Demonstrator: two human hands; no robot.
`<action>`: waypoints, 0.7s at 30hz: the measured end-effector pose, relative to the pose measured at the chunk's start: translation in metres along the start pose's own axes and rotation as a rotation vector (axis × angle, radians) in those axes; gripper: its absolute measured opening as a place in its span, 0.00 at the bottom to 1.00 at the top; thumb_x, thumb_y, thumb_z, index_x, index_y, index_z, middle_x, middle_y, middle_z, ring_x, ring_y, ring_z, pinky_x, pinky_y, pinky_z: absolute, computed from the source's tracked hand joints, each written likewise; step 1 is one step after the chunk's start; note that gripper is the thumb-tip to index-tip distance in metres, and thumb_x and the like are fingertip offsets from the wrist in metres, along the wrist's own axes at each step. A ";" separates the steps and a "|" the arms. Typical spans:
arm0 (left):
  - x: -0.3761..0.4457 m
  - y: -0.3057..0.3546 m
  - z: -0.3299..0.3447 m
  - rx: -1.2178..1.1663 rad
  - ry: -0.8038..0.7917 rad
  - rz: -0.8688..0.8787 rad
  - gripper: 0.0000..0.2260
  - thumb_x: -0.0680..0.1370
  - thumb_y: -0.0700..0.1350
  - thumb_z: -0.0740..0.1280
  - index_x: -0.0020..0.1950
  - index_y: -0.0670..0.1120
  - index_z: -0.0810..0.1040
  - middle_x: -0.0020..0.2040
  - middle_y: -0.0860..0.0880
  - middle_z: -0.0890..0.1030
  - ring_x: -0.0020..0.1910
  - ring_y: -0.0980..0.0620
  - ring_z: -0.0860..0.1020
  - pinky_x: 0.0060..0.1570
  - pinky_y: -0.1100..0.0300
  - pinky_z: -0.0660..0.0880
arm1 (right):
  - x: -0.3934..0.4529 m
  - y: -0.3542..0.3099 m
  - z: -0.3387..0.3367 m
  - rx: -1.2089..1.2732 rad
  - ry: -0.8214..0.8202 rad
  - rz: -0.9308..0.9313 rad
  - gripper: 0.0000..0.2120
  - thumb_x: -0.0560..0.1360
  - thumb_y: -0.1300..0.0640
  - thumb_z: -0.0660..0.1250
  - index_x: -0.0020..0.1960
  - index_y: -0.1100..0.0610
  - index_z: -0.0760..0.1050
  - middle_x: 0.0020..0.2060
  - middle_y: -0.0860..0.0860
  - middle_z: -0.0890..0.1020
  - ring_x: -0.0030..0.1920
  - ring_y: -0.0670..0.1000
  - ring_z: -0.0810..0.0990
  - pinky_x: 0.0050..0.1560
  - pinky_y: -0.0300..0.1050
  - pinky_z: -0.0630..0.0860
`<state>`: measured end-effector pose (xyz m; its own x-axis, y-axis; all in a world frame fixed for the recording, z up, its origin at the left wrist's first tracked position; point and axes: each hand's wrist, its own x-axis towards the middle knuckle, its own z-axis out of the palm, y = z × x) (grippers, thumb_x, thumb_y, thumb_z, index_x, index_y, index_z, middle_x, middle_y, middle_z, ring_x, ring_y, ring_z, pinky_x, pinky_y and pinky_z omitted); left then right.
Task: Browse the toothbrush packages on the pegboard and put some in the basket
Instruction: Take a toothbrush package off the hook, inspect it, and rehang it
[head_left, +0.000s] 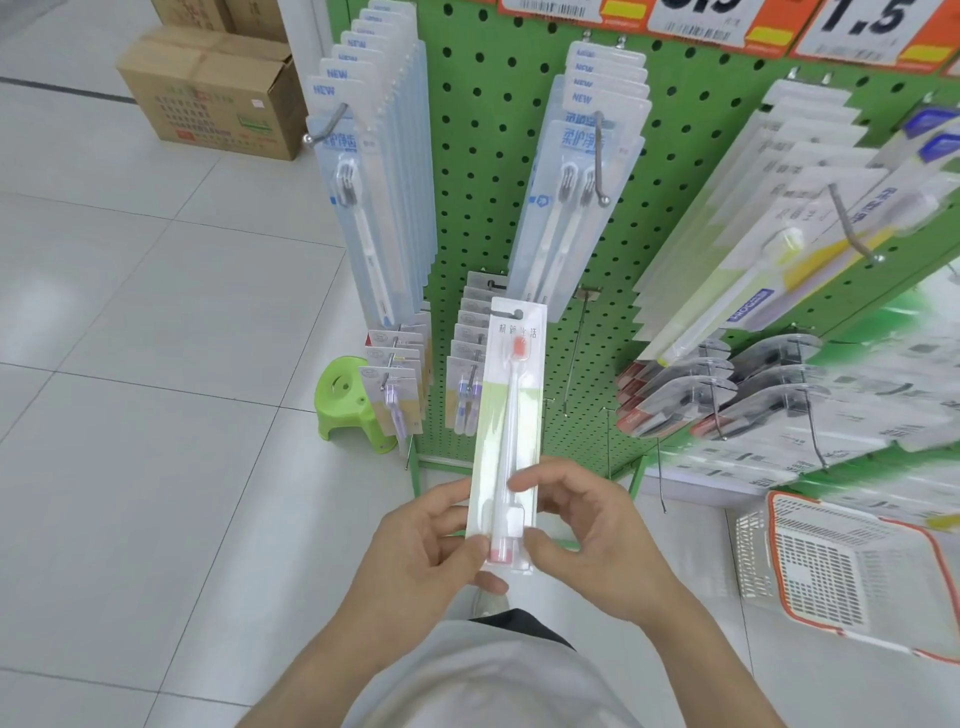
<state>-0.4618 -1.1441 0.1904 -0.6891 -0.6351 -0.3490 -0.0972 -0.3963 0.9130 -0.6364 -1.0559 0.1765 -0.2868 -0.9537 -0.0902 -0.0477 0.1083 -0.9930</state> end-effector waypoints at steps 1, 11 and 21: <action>0.000 -0.001 0.000 0.005 -0.002 -0.001 0.20 0.79 0.26 0.63 0.66 0.44 0.77 0.52 0.42 0.86 0.44 0.42 0.84 0.41 0.55 0.82 | -0.001 0.001 -0.001 0.001 -0.022 0.018 0.19 0.70 0.71 0.71 0.56 0.53 0.80 0.49 0.47 0.83 0.51 0.54 0.81 0.59 0.44 0.76; -0.005 -0.002 -0.002 0.210 -0.014 -0.094 0.13 0.80 0.32 0.65 0.60 0.47 0.81 0.45 0.47 0.88 0.43 0.46 0.86 0.45 0.54 0.83 | -0.010 0.006 0.000 0.127 0.043 0.155 0.18 0.65 0.72 0.80 0.46 0.54 0.82 0.47 0.57 0.85 0.43 0.62 0.85 0.45 0.51 0.84; -0.014 -0.010 -0.004 0.678 0.059 0.148 0.25 0.75 0.62 0.70 0.71 0.66 0.68 0.62 0.68 0.69 0.61 0.63 0.75 0.56 0.68 0.74 | -0.013 -0.004 0.011 -0.033 0.045 0.237 0.18 0.60 0.53 0.84 0.42 0.45 0.78 0.43 0.42 0.81 0.37 0.47 0.78 0.42 0.47 0.82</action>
<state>-0.4485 -1.1336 0.1849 -0.6916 -0.6929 -0.2039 -0.4451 0.1866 0.8758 -0.6220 -1.0471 0.1809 -0.3359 -0.8871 -0.3164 -0.0046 0.3375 -0.9413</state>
